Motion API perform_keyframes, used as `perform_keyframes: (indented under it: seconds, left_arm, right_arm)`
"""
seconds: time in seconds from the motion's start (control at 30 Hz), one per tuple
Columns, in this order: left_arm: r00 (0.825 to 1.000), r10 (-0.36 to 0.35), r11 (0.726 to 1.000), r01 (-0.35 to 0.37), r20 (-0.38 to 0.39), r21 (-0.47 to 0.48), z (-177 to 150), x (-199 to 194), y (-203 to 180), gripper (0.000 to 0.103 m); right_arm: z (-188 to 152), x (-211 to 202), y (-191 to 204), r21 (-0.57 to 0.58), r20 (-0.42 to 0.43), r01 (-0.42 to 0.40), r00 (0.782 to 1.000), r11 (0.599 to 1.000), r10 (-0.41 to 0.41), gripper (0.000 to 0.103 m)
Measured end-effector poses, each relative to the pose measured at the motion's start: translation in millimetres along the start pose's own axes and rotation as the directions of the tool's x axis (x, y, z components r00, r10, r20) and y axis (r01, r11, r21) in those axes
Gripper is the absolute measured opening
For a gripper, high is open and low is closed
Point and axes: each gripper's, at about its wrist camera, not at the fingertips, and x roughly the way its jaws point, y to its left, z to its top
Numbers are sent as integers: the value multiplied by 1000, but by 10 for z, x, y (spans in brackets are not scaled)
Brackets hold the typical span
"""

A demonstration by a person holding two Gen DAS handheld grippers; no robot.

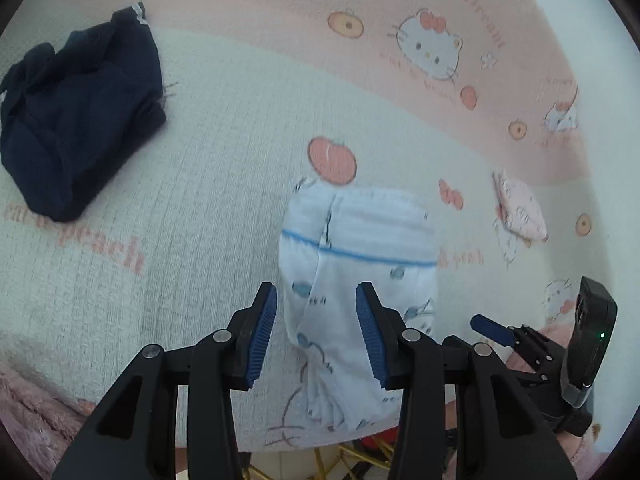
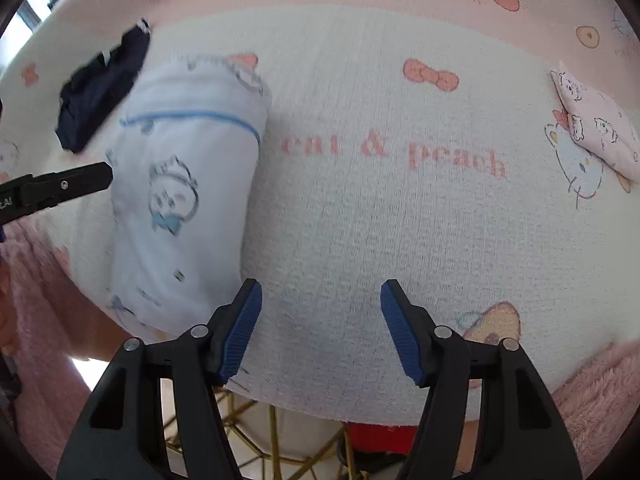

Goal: Fold clothes

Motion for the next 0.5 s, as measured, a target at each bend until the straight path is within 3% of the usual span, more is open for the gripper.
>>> perform_keyframes:
  seconds: [0.13, 0.23, 0.33, 0.4, 0.5]
  left_arm:
    - [1000, 26, 996, -27, 18, 86, 326, 64, -52, 43]
    - [999, -34, 997, 35, -17, 72, 350, 175, 26, 43]
    - [999, -7, 996, 11, -39, 92, 306, 412, -95, 43]
    - [998, -26, 997, 31, -60, 75, 293, 516, -59, 43]
    - [995, -62, 997, 65, -80, 42, 283, 625, 8, 45]
  right_arm:
    - [464, -148, 171, -82, 95, -13, 995, 997, 21, 64]
    - [888, 68, 375, -151, 130, -11, 991, 988, 31, 64]
    - [1028, 307, 501, -173, 112, 34, 994, 984, -15, 64]
    - [1052, 518, 475, -155, 88, 53, 995, 986, -40, 62]
    - [1004, 730, 277, -85, 70, 7, 998, 996, -1, 63]
